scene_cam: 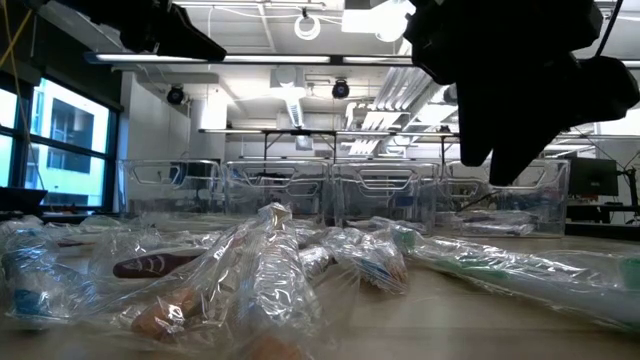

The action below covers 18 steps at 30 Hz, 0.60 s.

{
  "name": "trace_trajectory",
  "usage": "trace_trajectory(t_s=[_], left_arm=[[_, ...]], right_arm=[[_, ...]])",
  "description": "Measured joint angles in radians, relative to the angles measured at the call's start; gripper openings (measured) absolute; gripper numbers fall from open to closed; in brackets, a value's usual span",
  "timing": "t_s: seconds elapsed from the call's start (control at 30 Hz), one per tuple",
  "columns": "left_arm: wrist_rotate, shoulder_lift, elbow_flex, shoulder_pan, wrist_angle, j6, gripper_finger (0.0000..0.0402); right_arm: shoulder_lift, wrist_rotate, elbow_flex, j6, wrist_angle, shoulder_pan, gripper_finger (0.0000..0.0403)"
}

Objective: Pick & Place Toothbrushes
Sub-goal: Put the green toothbrush into the left transparent bin

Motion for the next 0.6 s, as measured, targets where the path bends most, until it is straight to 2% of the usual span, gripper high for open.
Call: trace_trajectory(t_s=[0.6], left_arm=[[0.008,0.000,0.000,0.000,-0.008,-0.007,0.0108]], right_arm=[[0.100,-0.027,-0.001,0.009,0.061,0.014,0.0116]])
